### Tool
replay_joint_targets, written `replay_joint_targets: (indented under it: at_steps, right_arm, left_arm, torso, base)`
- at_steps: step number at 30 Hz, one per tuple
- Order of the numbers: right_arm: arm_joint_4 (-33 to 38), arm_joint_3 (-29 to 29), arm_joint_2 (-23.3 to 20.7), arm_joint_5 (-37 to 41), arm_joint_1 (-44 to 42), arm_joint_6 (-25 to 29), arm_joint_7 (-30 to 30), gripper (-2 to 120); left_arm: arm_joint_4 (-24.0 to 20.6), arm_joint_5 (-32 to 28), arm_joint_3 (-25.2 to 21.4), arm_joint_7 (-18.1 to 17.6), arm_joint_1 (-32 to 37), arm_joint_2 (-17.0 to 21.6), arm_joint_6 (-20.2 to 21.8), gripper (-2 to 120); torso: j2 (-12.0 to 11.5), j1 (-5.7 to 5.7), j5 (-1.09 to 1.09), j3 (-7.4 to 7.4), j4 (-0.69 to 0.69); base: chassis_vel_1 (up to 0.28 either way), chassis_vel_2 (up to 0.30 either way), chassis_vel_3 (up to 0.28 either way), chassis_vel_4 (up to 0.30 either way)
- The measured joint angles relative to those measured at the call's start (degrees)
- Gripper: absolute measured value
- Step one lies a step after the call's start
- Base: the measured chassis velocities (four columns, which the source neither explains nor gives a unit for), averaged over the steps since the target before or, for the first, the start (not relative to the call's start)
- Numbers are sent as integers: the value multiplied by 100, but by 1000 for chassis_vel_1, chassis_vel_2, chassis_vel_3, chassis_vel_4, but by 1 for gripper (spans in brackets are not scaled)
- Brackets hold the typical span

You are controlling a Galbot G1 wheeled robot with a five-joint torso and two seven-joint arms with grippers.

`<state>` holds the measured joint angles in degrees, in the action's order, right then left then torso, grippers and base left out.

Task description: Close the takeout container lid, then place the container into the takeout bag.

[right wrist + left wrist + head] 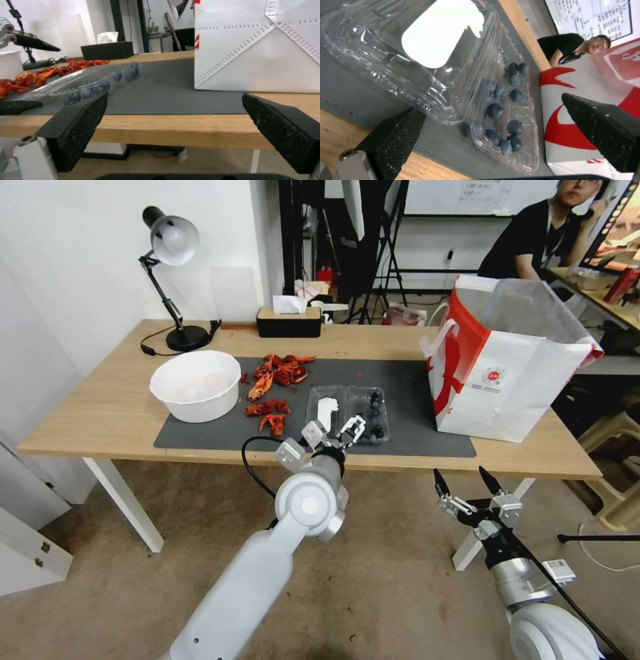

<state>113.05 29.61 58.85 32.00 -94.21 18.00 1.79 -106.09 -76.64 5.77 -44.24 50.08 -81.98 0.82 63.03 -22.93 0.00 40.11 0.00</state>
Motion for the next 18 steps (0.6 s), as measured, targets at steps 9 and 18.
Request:
replay_joint_targets:
  at_steps: [9,18]
  right_arm:
    - [6,-8,-11,-15,-4,1,-3,100]
    - [6,-9,-40,-16,-12,-1,-3,100]
  left_arm:
    - [51,130,-47,179,78,0,-102,100]
    - [-17,333,-75,667,236,76,-228,100]
  torso:
    - [0,1,0,0,0]
    - [0,1,0,0,0]
  base:
    - [0,0,0,0]
    - [0,0,0,0]
